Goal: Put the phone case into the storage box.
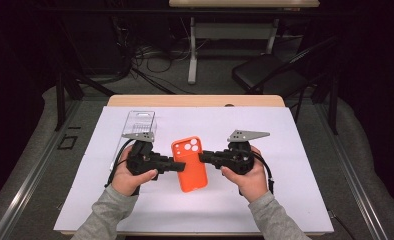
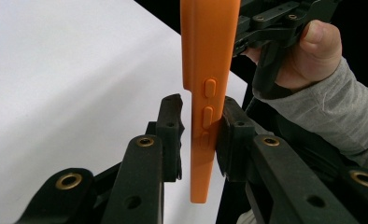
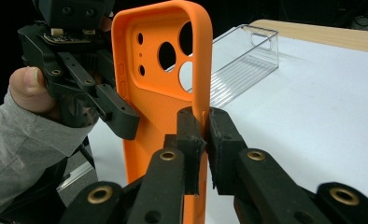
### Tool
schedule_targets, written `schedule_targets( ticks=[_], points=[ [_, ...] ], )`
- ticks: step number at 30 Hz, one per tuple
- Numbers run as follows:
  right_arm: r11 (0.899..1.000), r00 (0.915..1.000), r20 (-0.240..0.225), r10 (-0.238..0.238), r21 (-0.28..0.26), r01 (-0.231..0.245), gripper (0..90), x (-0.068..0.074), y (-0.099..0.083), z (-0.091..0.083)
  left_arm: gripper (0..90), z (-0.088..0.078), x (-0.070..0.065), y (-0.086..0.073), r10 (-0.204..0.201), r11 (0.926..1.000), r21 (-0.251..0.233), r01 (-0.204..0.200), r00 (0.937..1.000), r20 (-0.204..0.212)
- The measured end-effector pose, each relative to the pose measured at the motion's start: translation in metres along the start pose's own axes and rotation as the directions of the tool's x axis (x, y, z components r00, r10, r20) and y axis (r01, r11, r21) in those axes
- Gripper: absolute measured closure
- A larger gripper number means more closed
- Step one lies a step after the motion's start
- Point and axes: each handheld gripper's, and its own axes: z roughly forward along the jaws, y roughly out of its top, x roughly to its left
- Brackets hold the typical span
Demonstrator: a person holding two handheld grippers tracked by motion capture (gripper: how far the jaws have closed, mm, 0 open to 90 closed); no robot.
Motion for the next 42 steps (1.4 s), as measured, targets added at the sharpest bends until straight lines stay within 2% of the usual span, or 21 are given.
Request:
schedule_targets(
  ticks=[6,10,20,25,28,34,39,42],
  points=[
    [1.0,0.9999,0.014,-0.002,-0.005,0.002,83.9,-0.002,-0.001,-0.001,68.9,0.001,0.0,0.0,-0.005,0.9999,-0.009,0.005,1.0,-0.004],
    [1.0,0.9997,0.022,-0.004,-0.01,0.004,83.9,-0.002,-0.002,-0.001,66.2,0.0,0.001,0.0,-0.024,0.9996,-0.014,0.023,0.9994,-0.024],
    [1.0,0.9981,0.06,-0.012,-0.014,0.013,83.9,-0.007,-0.004,-0.005,58.4,-0.002,0.001,-0.002,-0.045,0.998,-0.047,0.041,0.996,-0.077],
    [0.999,0.9971,0.076,-0.003,-0.035,0.006,84.2,-0.011,-0.006,-0.009,55.3,-0.002,0.003,-0.003,-0.046,0.9977,-0.055,0.04,0.9932,-0.107],
    [0.999,0.9961,0.088,-0.004,-0.035,0.007,84.2,-0.013,-0.007,-0.011,53.4,-0.001,0.002,-0.003,-0.025,0.9984,-0.054,0.017,0.9906,-0.135],
    [0.999,0.9944,0.106,-0.006,-0.044,0.011,84.4,-0.015,-0.007,-0.015,48.8,0.0,0.002,-0.004,-0.013,0.9975,-0.071,0.001,0.9857,-0.168],
    [0.998,0.993,0.118,-0.005,-0.058,0.012,84.4,-0.017,-0.008,-0.017,46.9,-0.002,0.003,-0.004,-0.03,0.9954,-0.095,0.013,0.9831,-0.181],
    [0.998,0.992,0.127,-0.002,-0.069,0.011,84.4,-0.018,-0.008,-0.018,46.4,-0.004,0.004,-0.005,-0.027,0.9941,-0.108,0.006,0.9796,-0.199]
  ],
)
